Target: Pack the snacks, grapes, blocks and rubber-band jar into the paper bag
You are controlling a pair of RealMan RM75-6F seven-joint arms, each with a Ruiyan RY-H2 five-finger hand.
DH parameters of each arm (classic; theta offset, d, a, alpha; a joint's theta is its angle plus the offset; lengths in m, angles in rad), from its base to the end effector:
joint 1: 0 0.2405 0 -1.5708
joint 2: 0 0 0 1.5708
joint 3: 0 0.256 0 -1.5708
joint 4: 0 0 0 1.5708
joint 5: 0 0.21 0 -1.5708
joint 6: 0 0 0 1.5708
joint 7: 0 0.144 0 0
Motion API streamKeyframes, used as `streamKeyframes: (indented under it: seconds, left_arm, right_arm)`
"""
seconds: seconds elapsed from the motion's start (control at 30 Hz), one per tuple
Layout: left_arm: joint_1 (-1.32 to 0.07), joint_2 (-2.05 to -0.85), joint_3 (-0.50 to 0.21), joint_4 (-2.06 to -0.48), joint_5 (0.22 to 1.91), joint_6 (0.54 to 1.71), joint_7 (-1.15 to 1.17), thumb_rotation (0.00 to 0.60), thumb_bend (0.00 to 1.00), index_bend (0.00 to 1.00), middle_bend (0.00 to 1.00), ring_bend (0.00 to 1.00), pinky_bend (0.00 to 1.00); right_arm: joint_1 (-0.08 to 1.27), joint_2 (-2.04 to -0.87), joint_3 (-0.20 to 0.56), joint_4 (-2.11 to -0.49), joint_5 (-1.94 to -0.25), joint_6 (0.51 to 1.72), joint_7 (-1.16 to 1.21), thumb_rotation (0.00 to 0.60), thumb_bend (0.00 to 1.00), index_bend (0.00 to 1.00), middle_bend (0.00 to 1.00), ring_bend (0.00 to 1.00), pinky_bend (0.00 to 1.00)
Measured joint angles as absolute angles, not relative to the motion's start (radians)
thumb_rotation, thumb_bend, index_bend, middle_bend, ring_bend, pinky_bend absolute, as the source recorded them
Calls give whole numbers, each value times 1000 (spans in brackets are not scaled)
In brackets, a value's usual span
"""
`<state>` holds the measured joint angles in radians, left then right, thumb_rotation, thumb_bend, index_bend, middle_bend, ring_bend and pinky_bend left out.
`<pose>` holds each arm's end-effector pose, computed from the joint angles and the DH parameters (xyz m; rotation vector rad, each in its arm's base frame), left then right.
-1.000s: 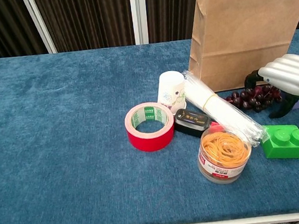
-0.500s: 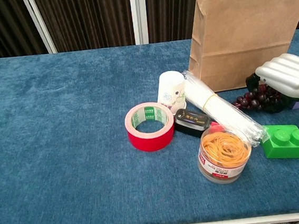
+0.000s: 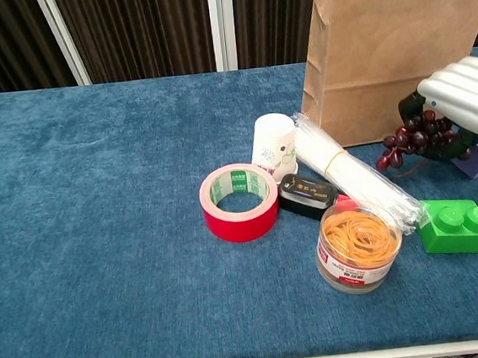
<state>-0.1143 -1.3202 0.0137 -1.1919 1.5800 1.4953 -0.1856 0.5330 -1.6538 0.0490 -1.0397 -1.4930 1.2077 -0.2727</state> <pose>-0.3589 0.1829 0.1228 -1.4980 -0.8687 -0.9019 -0.2522 -0.3169 -0.0047 1.8232 -0.5054 0.7985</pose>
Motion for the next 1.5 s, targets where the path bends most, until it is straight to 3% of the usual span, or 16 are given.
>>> streamKeyframes:
  seconds: [0.23, 0.53, 0.77, 1.0, 1.17, 1.3, 1.5]
  left_arm:
    - [-119, -1317, 13, -1216, 1583, 1494, -173, 600, 106, 123, 120, 21, 210]
    - [-126, -1309, 11, -1241, 1586, 1488, -161, 600, 107, 123, 120, 21, 210]
    - [-127, -1309, 15, -1261, 1576, 1470, -147, 600, 108, 123, 120, 21, 210]
    - [-126, -1306, 13, -1258, 1575, 1474, -150, 600, 108, 123, 120, 21, 210]
    - [-123, -1303, 16, -1253, 1572, 1470, -156, 600, 107, 123, 120, 21, 210]
    - [-123, -1305, 18, -1247, 1572, 1469, -162, 600, 107, 124, 120, 21, 210]
    - [-116, -1309, 24, -1235, 1579, 1478, -170, 600, 107, 123, 120, 21, 210]
  right_arm:
    - [533, -1554, 59, -1276, -1537, 1261, -372, 600, 273, 719, 611, 872, 883]
    - [544, -1406, 91, -1710, -1612, 1305, -605, 600, 272, 732, 622, 872, 883]
    - [607, -1377, 192, -1965, -1573, 1254, -760, 600, 273, 733, 618, 872, 883]
    - [731, -1447, 394, -1961, -1477, 1236, -847, 600, 274, 733, 614, 872, 883]
    - [820, -1493, 518, -1860, -1444, 1257, -909, 600, 275, 733, 614, 872, 883]
    - [869, -1502, 576, -1770, -1415, 1279, -963, 600, 275, 733, 616, 872, 883]
    - [885, -1489, 588, -1669, -1354, 1305, -1013, 600, 275, 733, 617, 872, 883]
